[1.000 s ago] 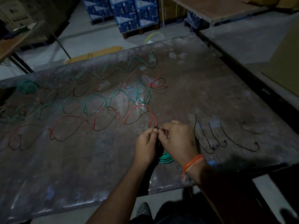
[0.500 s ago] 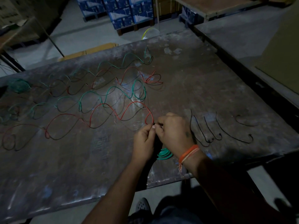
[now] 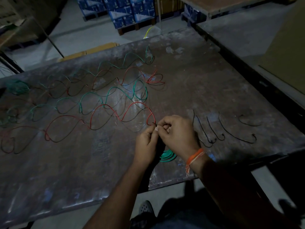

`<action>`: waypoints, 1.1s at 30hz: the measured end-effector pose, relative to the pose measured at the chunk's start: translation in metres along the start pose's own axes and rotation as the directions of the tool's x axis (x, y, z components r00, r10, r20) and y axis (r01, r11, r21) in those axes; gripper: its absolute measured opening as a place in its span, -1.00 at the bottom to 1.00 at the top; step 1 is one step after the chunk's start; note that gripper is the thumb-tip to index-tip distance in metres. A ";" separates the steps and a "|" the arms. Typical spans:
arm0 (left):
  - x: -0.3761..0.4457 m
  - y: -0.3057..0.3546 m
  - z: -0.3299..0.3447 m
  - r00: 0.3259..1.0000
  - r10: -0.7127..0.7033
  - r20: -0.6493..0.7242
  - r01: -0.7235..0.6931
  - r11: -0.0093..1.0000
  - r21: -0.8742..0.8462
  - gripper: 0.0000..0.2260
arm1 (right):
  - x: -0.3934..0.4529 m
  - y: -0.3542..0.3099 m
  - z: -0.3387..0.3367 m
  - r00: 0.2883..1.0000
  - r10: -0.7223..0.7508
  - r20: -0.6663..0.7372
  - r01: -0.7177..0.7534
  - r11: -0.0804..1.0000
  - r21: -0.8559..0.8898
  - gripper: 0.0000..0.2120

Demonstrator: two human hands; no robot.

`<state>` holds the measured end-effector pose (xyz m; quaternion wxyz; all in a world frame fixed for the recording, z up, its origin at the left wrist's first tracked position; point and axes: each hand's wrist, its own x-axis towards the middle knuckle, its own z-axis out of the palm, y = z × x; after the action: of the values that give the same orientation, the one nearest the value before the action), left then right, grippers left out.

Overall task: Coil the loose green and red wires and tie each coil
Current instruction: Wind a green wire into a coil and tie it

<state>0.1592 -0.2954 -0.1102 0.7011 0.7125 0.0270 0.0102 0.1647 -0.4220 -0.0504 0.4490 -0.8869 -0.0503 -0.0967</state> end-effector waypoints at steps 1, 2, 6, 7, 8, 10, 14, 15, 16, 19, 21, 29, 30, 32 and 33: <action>-0.001 0.000 0.000 1.000 0.006 0.011 -0.006 1.000 -0.015 -0.68 | 0.000 0.000 0.002 1.000 -0.007 0.005 0.007 1.000 0.006 -0.94; -0.001 0.001 0.001 1.000 0.010 0.019 -0.009 1.000 -0.029 -0.70 | 0.001 0.000 0.002 1.000 -0.011 0.007 0.011 1.000 0.013 -0.94; -0.005 0.007 0.004 0.996 0.068 0.063 -0.067 0.998 -0.017 -0.72 | 0.012 0.000 -0.010 0.999 0.043 0.024 -0.045 0.994 0.100 -0.72; -0.006 0.007 0.003 0.995 0.087 0.053 -0.088 0.996 0.019 -0.73 | 0.017 0.001 -0.012 0.997 0.067 0.045 -0.072 0.992 0.108 -0.67; -0.005 0.005 0.002 0.994 0.103 0.043 -0.106 0.993 0.056 -0.72 | 0.022 0.002 -0.014 0.994 0.089 0.068 -0.096 0.990 0.100 -0.64; -0.005 0.004 0.000 0.991 0.124 0.046 -0.130 0.980 0.152 -0.69 | 0.031 0.007 -0.012 0.979 0.141 0.148 -0.159 0.981 0.112 -0.65; -0.007 0.007 0.000 0.987 0.147 0.062 -0.157 0.966 0.205 -0.73 | 0.039 0.015 -0.005 0.924 0.240 0.297 -0.322 0.908 0.269 -0.82; -0.007 0.006 0.000 0.988 0.145 0.059 -0.155 0.963 0.218 -0.72 | 0.039 0.015 -0.004 0.918 0.253 0.304 -0.344 0.891 0.296 -0.83; -0.006 0.005 0.000 0.987 0.150 0.053 -0.159 0.959 0.235 -0.70 | 0.038 0.014 -0.003 0.919 0.261 0.294 -0.352 0.880 0.318 -0.83; -0.005 0.001 -0.002 0.986 0.160 0.047 -0.167 0.941 0.296 -0.63 | 0.036 0.010 0.001 0.955 0.254 0.153 -0.293 0.885 0.362 -0.80; -0.006 0.002 -0.002 0.982 0.174 0.072 -0.188 0.929 0.318 -0.64 | 0.040 0.010 -0.001 0.972 0.232 0.032 -0.226 0.896 0.382 -0.76; -0.009 0.012 -0.001 0.985 0.131 0.114 -0.151 0.970 0.193 -0.85 | 0.062 0.010 -0.001 0.985 0.173 -0.030 -0.156 0.940 0.304 -0.82; -0.010 0.015 0.000 0.982 0.153 0.115 -0.173 0.967 0.189 -0.87 | 0.063 0.010 0.001 0.985 0.175 0.000 -0.165 0.932 0.322 -0.81; -0.011 0.015 0.000 0.977 0.167 0.129 -0.190 0.963 0.190 -0.86 | 0.063 0.009 0.002 0.985 0.169 0.044 -0.173 0.923 0.344 -0.78; -0.012 0.015 0.000 0.977 0.165 0.137 -0.189 0.964 0.187 -0.86 | 0.063 0.008 0.003 0.985 0.166 0.052 -0.174 0.923 0.344 -0.78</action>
<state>0.1480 -0.2960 -0.0953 0.6231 0.7777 -0.0782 0.0275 0.2278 -0.4243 -0.0446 0.6044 -0.7958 0.0057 -0.0374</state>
